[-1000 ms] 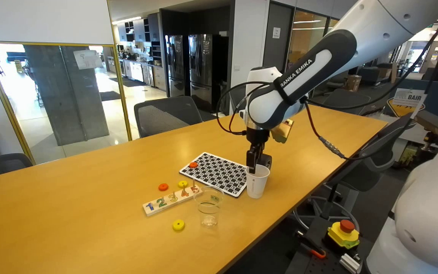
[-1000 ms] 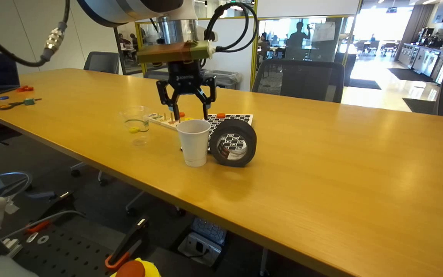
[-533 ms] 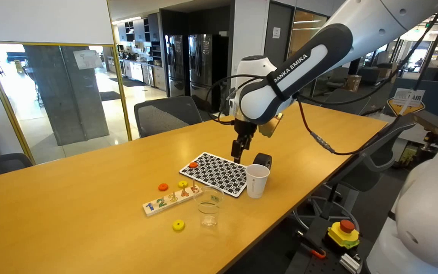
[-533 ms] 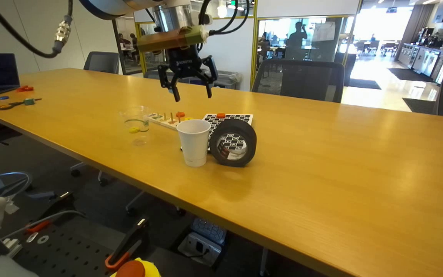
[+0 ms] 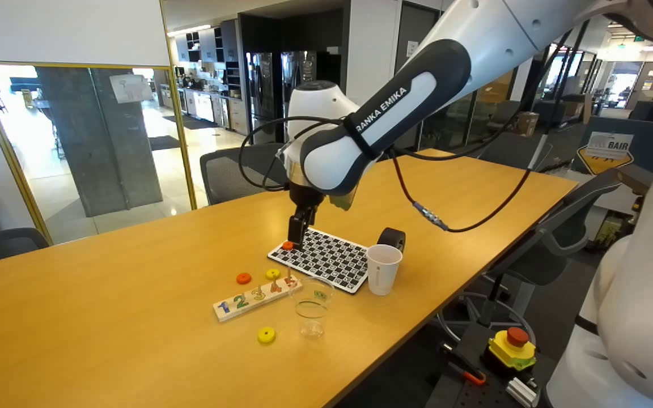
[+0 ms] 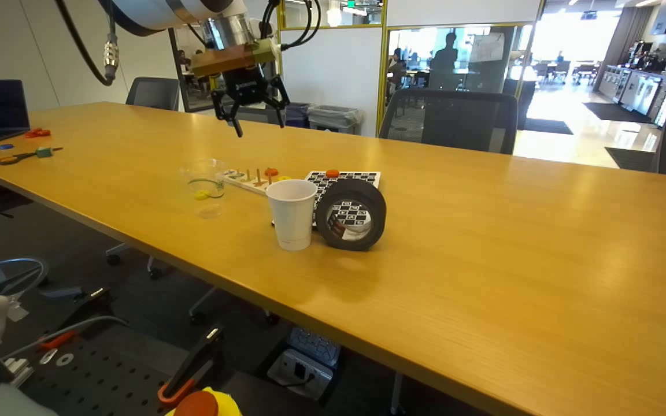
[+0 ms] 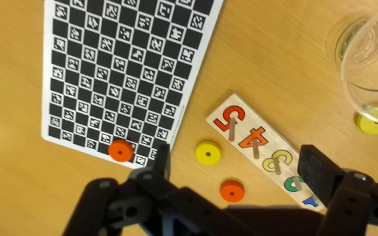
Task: Pick up the orange and yellow objects from the table and put them in the two cups
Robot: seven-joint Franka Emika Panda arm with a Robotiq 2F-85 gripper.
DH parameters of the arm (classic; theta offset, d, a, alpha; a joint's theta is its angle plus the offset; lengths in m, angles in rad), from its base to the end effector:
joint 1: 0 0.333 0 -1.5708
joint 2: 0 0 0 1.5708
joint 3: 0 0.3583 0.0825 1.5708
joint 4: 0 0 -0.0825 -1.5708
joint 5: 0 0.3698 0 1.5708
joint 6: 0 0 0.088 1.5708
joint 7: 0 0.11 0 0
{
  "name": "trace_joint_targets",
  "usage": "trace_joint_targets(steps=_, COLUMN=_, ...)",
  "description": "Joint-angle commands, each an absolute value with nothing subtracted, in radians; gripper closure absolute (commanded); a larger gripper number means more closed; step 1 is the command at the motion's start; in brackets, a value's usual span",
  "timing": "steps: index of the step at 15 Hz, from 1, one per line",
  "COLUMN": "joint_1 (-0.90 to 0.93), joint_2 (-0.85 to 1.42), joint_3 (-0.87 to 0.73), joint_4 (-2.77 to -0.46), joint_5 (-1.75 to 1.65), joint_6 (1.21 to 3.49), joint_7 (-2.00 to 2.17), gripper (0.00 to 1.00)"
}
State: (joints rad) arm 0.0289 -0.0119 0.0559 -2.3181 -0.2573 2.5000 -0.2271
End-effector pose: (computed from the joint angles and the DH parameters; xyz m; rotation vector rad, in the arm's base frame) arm 0.5133 0.0449 0.4142 2.8500 0.7332 0.2656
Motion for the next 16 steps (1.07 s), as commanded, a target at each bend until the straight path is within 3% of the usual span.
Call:
trace_joint_targets(steps=1, joint_1=0.065, joint_2=0.104, joint_3=0.080, joint_4=-2.203, joint_5=-0.230, joint_6=2.504, joint_7=-0.284, gripper=0.00)
trace_joint_targets(steps=7, joint_1=0.074, joint_2=0.244, joint_3=0.128, joint_4=-2.115, joint_5=-0.137, joint_6=2.467, joint_7=-0.382, gripper=0.00)
trace_joint_targets(steps=16, joint_1=0.087, joint_2=0.265, joint_3=0.168, joint_4=-2.151, joint_5=-0.127, joint_6=2.435, joint_7=-0.379, gripper=0.00)
